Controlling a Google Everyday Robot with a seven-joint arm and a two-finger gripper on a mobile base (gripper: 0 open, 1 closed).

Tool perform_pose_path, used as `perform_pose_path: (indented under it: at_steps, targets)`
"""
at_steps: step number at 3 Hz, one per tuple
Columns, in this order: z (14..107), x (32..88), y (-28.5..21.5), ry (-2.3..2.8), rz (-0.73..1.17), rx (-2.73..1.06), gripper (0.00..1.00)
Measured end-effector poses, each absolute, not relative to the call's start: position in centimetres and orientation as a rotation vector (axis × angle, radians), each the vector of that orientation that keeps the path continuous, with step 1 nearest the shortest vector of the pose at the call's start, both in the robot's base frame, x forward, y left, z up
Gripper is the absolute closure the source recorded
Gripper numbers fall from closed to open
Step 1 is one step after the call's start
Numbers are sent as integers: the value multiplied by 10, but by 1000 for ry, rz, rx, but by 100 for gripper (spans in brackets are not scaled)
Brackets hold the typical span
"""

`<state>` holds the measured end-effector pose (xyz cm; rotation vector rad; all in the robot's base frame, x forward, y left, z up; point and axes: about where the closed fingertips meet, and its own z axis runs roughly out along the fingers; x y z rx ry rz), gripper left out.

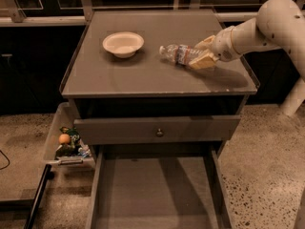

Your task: Pick water bottle from middle drawer and place on counter

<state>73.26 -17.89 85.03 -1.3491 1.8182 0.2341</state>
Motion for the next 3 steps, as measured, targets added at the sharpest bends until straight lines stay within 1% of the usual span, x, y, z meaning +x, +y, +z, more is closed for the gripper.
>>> perform_pose_path:
  at_steps: [1, 2, 3]
  targets:
    - [850, 733, -179, 1818, 234, -1349, 11]
    - [850, 733, -179, 1818, 234, -1349, 0]
    - [850, 733, -179, 1818, 234, -1349, 0]
